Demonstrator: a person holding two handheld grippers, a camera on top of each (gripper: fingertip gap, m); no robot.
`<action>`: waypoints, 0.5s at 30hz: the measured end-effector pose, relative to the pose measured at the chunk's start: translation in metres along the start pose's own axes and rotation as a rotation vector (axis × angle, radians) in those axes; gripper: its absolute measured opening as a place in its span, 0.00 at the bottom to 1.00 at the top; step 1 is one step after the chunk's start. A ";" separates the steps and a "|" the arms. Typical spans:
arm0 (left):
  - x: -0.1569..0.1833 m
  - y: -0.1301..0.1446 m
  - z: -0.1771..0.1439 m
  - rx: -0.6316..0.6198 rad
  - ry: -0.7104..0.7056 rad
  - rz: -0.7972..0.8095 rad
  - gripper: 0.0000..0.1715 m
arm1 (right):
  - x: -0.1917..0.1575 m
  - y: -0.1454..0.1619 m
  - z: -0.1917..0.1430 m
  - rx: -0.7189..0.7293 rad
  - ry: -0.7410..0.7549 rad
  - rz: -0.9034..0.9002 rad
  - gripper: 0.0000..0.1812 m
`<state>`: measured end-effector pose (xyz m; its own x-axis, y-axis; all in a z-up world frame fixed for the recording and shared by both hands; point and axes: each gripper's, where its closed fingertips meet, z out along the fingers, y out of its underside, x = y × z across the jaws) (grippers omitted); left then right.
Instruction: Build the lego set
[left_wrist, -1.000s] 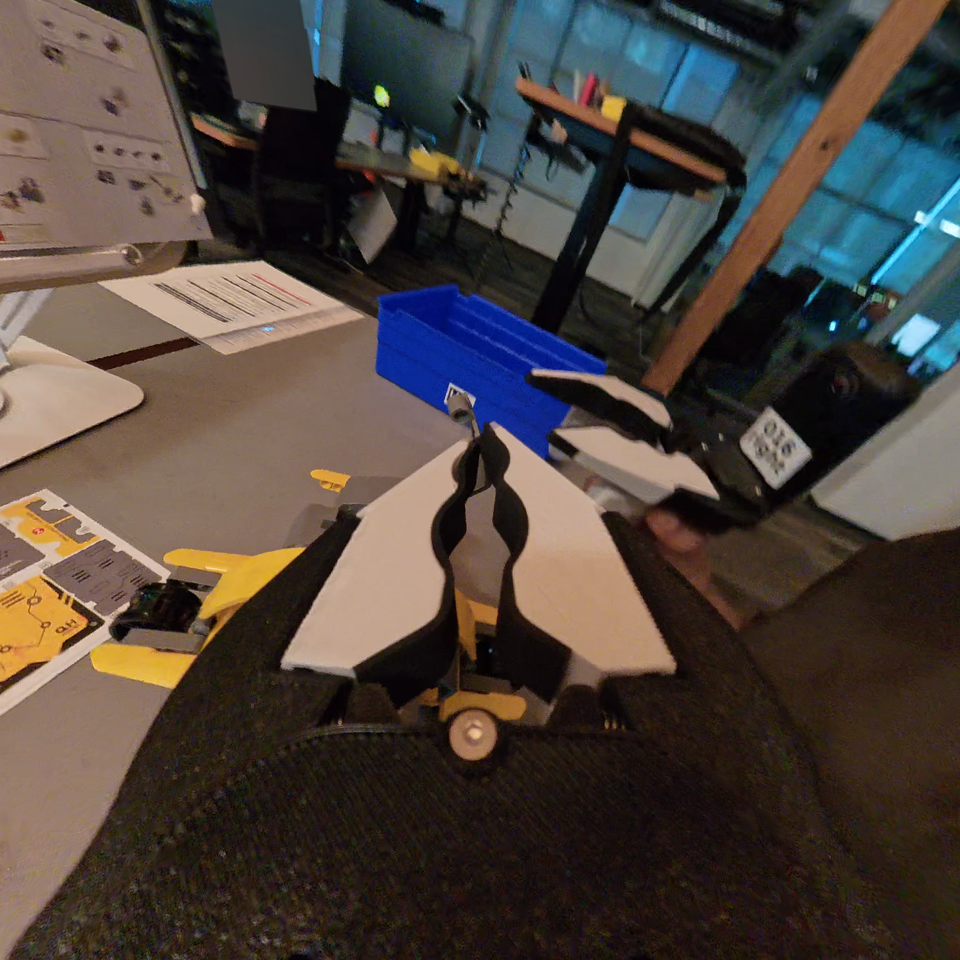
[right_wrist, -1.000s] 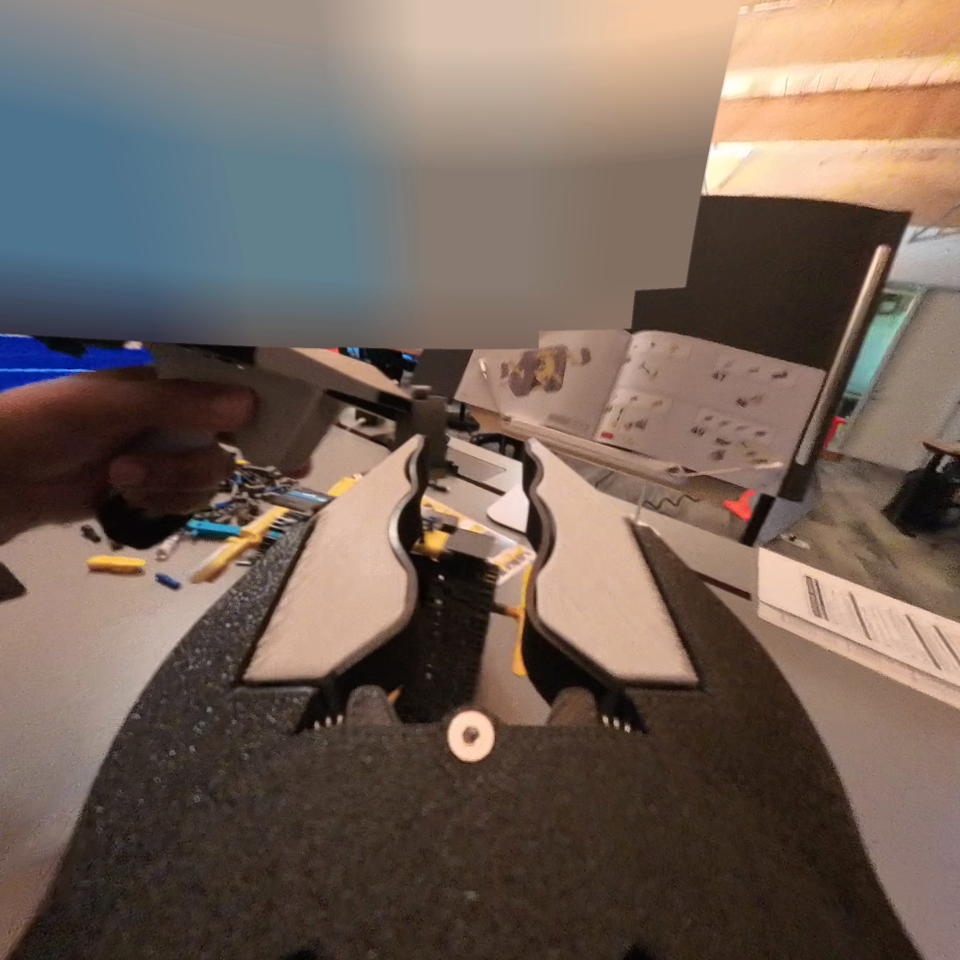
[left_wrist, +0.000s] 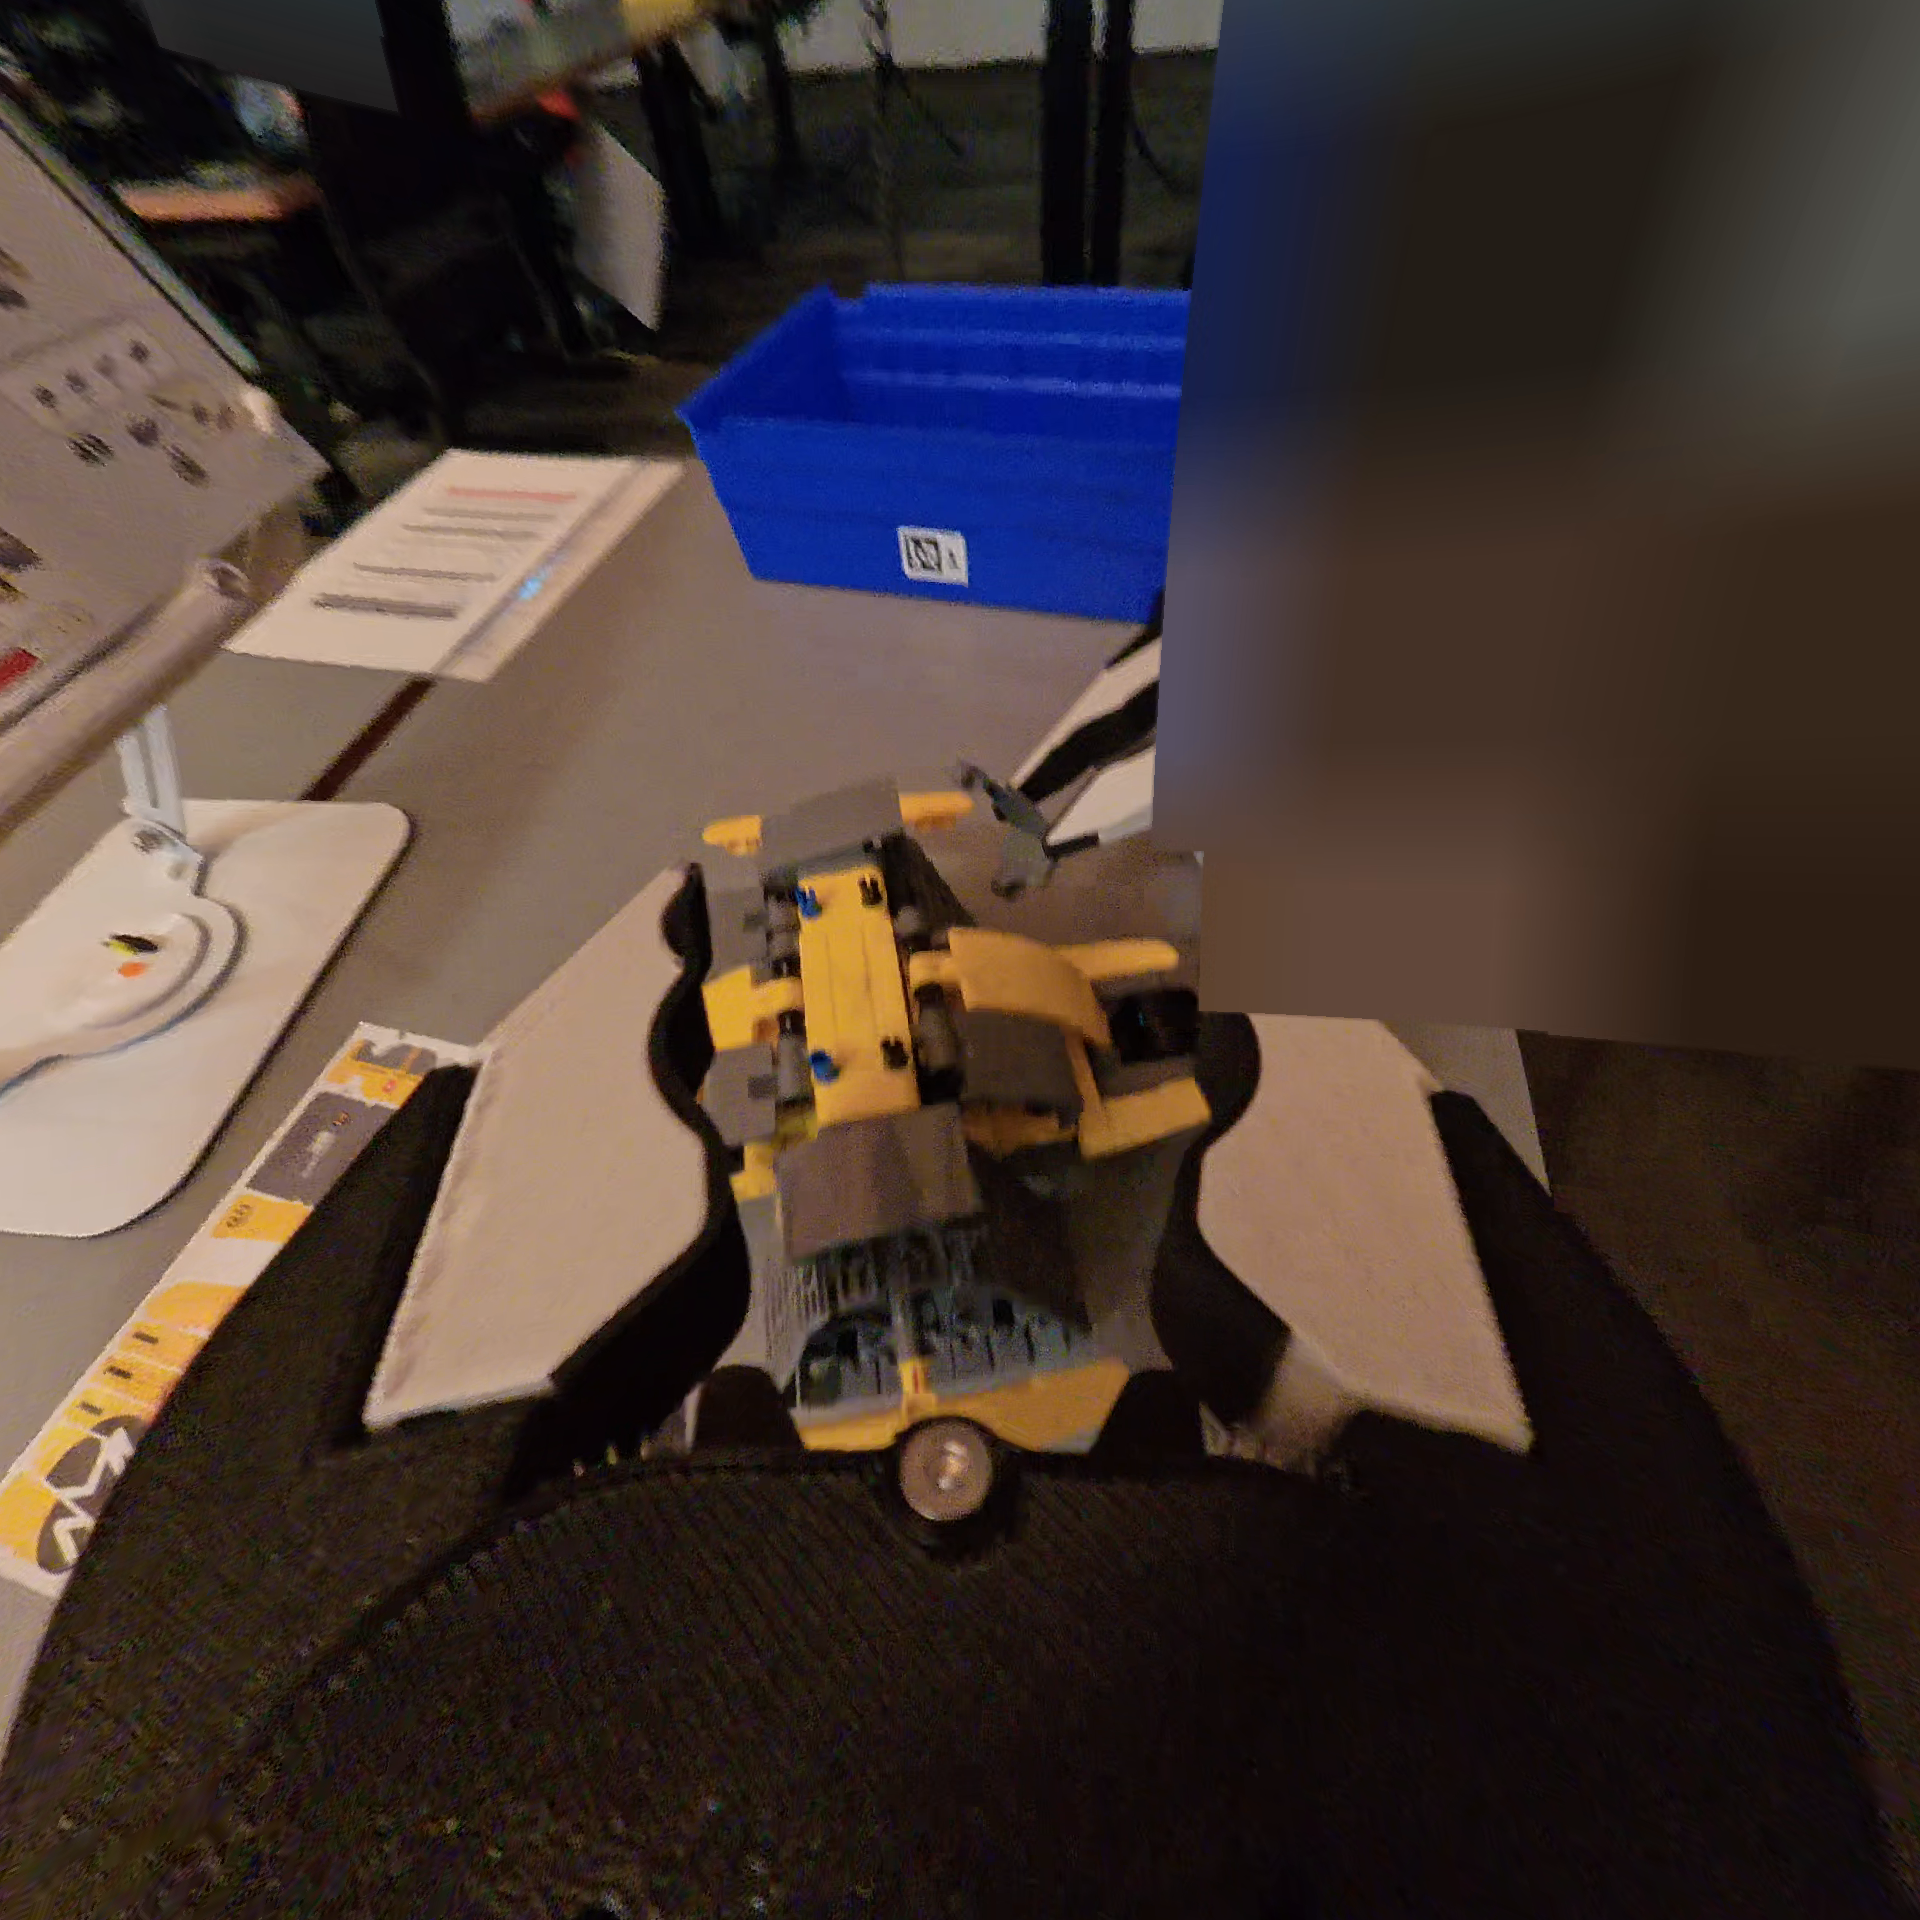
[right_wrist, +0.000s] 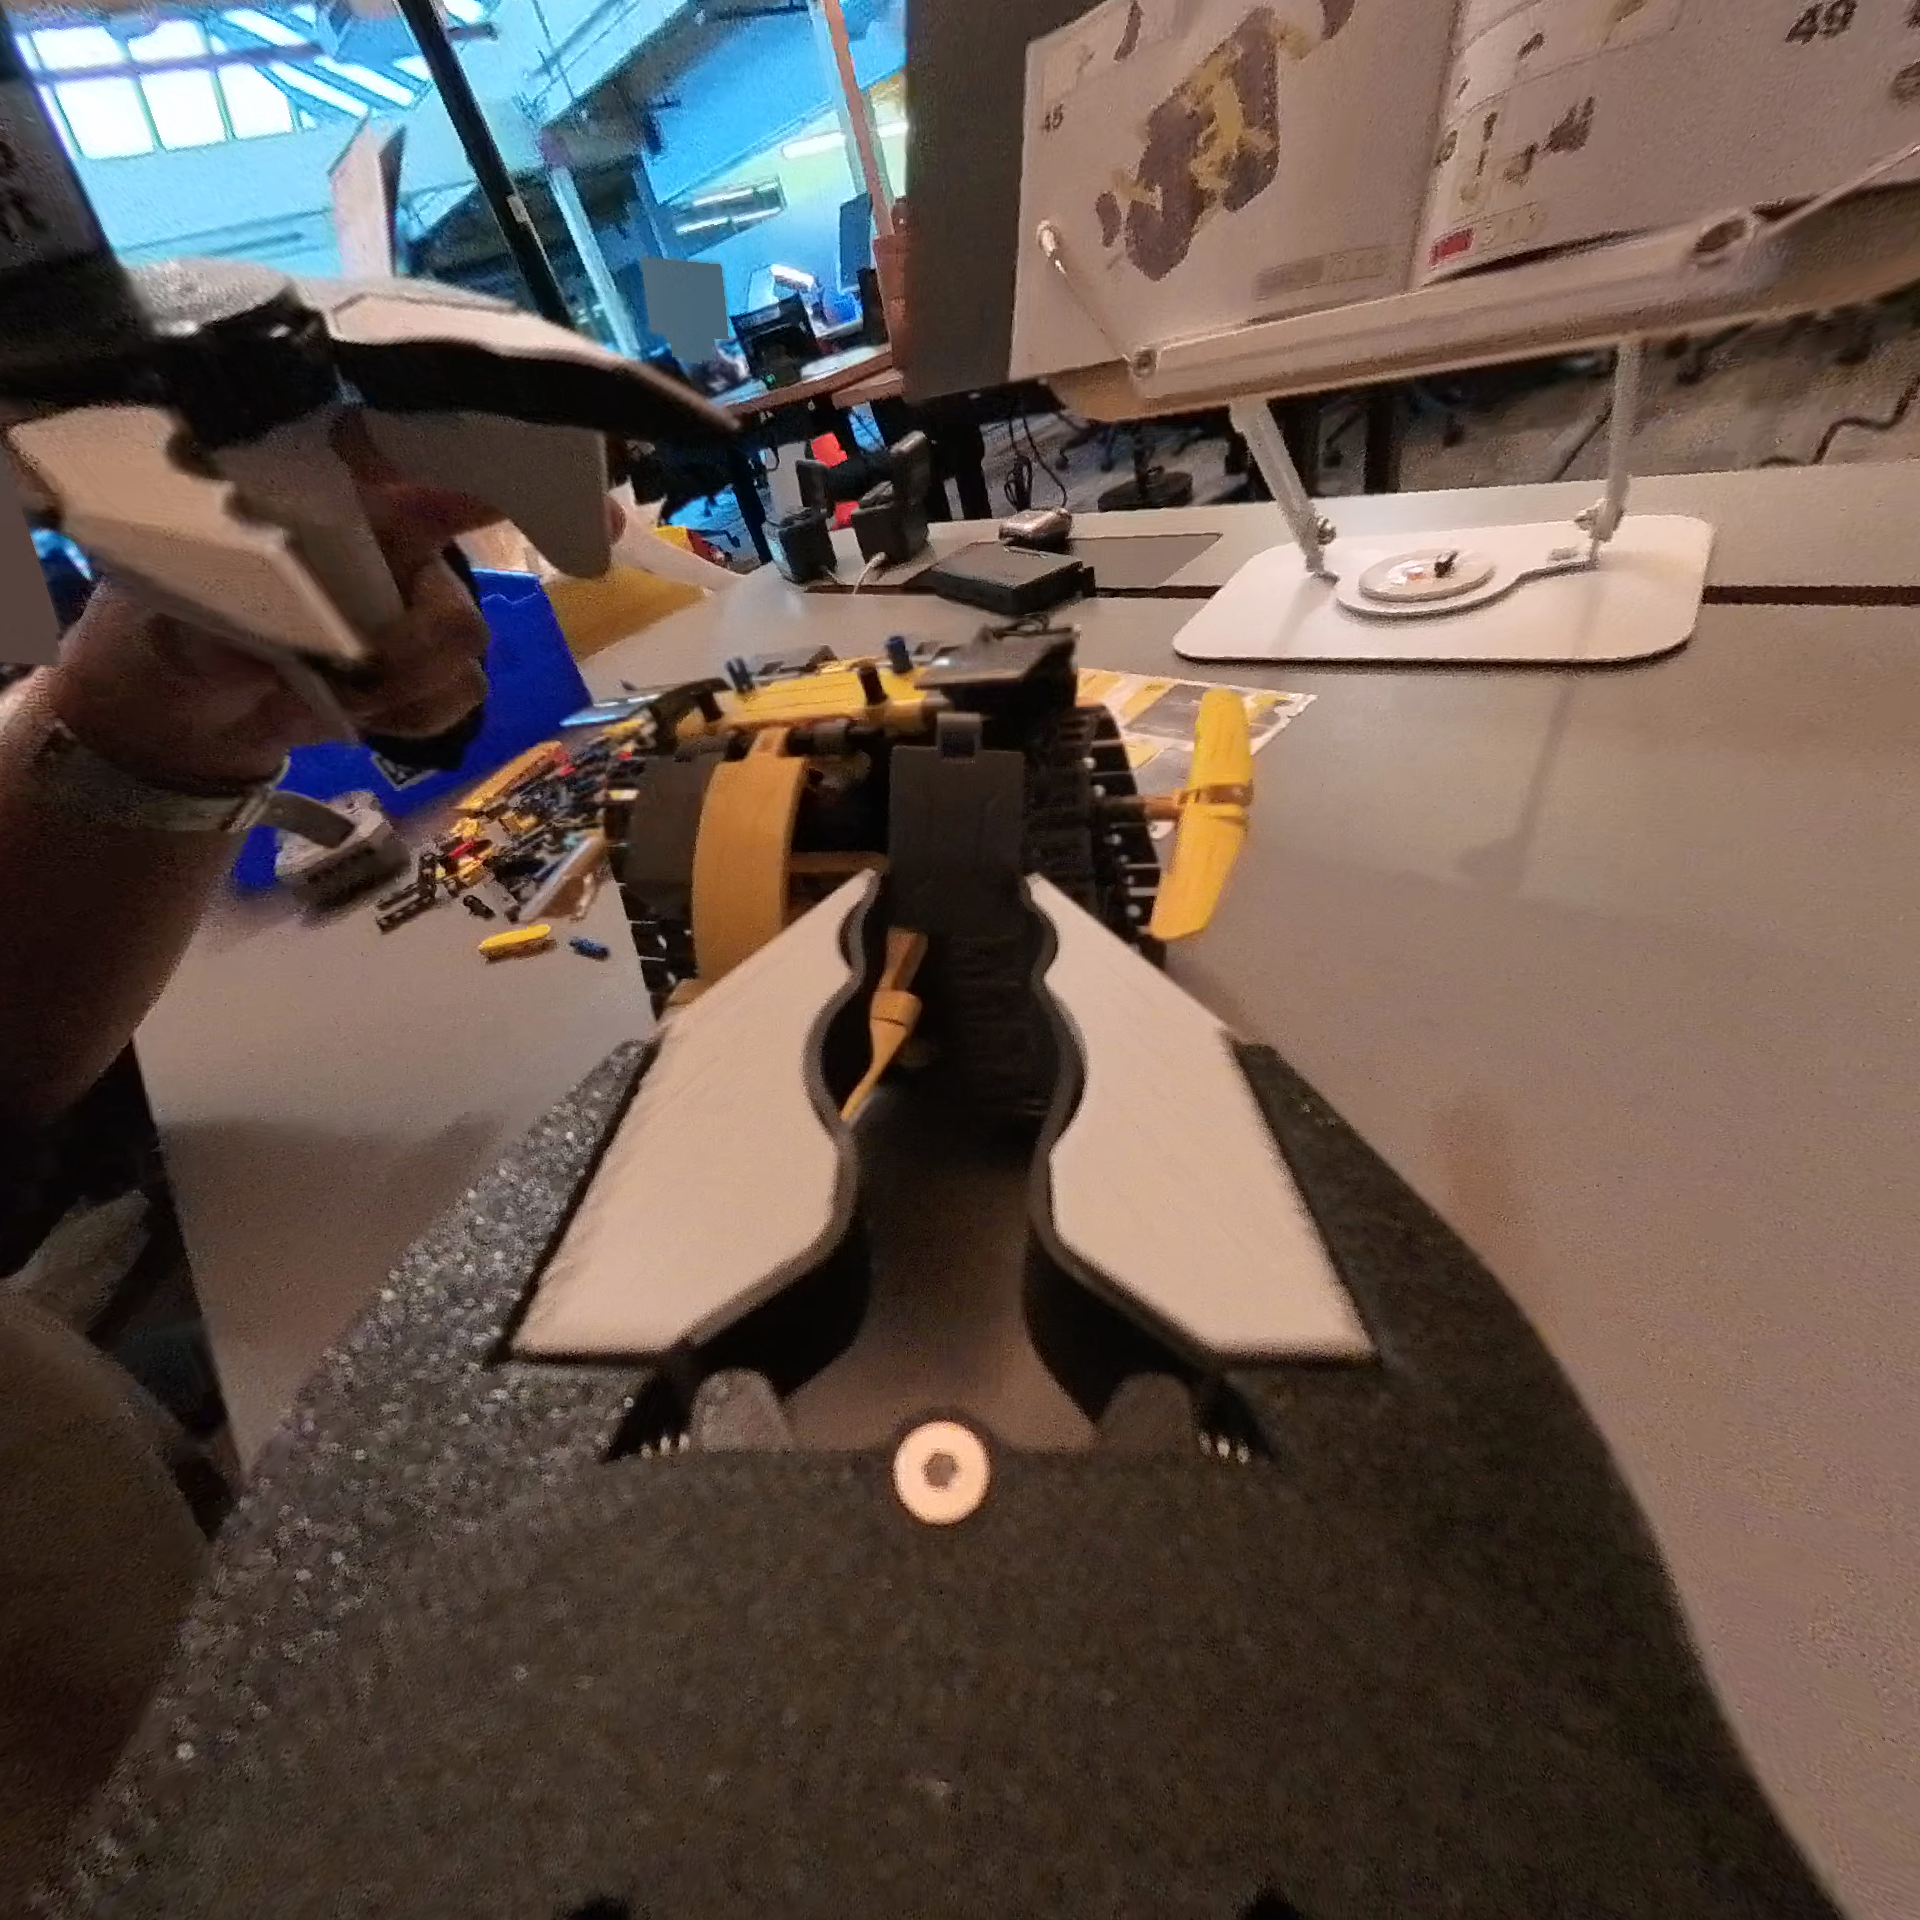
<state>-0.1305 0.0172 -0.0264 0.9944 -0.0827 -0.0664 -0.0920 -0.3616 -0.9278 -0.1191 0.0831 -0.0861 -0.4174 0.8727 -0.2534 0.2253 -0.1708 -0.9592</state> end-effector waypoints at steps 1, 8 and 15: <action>0.001 0.008 -0.003 -0.012 0.030 0.001 0.57 | 0.001 0.003 0.002 0.005 -0.003 0.013 0.12; -0.015 0.038 0.000 0.027 0.055 -0.127 0.51 | -0.005 0.005 0.012 0.020 -0.052 0.054 0.12; -0.016 0.054 0.007 -0.024 0.021 -0.108 0.48 | -0.007 0.008 0.013 -0.011 -0.013 0.014 0.12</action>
<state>-0.1510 0.0050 -0.0780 0.9973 -0.0615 0.0410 0.0136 -0.3916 -0.9200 -0.1256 0.0696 -0.0937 -0.4256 0.8641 -0.2685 0.2411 -0.1777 -0.9541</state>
